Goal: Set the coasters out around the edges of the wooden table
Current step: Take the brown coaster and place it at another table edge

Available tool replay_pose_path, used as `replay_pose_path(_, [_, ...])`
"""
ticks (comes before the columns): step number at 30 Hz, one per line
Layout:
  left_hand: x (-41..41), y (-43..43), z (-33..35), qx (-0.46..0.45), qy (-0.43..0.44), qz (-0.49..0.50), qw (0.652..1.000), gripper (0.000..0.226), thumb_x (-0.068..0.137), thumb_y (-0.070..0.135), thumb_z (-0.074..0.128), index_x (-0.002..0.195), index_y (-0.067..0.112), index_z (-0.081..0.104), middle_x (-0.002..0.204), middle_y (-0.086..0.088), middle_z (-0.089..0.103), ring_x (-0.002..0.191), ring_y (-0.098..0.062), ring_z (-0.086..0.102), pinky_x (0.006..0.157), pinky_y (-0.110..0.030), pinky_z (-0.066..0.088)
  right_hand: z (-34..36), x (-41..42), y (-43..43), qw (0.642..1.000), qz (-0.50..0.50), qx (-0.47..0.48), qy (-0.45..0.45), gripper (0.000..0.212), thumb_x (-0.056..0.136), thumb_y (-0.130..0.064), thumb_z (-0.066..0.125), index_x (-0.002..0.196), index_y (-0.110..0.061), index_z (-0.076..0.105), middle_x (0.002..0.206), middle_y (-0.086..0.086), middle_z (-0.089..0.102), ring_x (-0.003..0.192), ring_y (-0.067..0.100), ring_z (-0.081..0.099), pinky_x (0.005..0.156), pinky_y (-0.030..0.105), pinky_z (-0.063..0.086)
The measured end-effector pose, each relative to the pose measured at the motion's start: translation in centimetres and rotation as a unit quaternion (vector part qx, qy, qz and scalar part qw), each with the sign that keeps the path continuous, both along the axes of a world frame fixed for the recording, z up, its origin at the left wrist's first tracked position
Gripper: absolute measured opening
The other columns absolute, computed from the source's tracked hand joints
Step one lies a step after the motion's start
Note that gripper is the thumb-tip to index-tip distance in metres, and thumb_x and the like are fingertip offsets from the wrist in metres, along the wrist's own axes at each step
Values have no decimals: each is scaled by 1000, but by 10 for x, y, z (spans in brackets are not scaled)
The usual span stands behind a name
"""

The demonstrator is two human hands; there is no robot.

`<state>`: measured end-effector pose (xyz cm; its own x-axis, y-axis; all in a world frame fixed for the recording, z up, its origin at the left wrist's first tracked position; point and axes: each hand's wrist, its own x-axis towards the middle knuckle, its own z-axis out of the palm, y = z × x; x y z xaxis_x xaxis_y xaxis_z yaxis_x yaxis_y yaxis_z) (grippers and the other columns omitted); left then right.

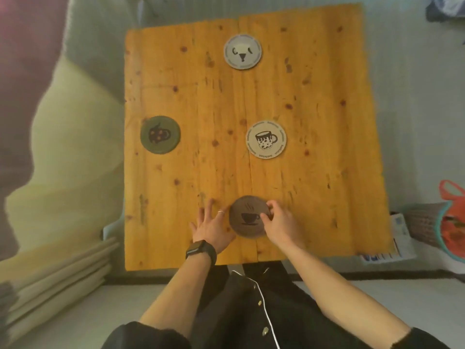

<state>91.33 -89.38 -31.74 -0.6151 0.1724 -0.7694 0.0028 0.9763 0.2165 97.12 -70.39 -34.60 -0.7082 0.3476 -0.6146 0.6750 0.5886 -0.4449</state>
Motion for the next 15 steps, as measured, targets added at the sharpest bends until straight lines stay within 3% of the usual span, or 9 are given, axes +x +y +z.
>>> replay_pose_path(3, [19,4,-2,0,7,44,999,79,80,51,65,146,47,21,163,7,-7,149,-30,-4,111,-67,19,-2,5,1,1000,28,-4,11,27,97,-36,57,122,-28,51,105,-5,55,88,16,55,66,30,43])
replay_pose_path(9, [37,5,-4,0,34,65,997,78,80,43,68,145,46,23,163,6,-6,149,-30,-4,109,-69,20,0,15,2,999,36,0,10,30,95,-36,61,122,-30,50,107,-3,54,92,21,57,74,37,52])
replay_pose_path(15, [37,8,4,2,-25,75,997,78,81,36,70,145,44,26,163,7,-4,148,-32,-1,107,-71,21,6,29,2,999,37,-8,-6,39,97,-26,59,134,-28,47,117,4,55,99,24,57,77,35,48])
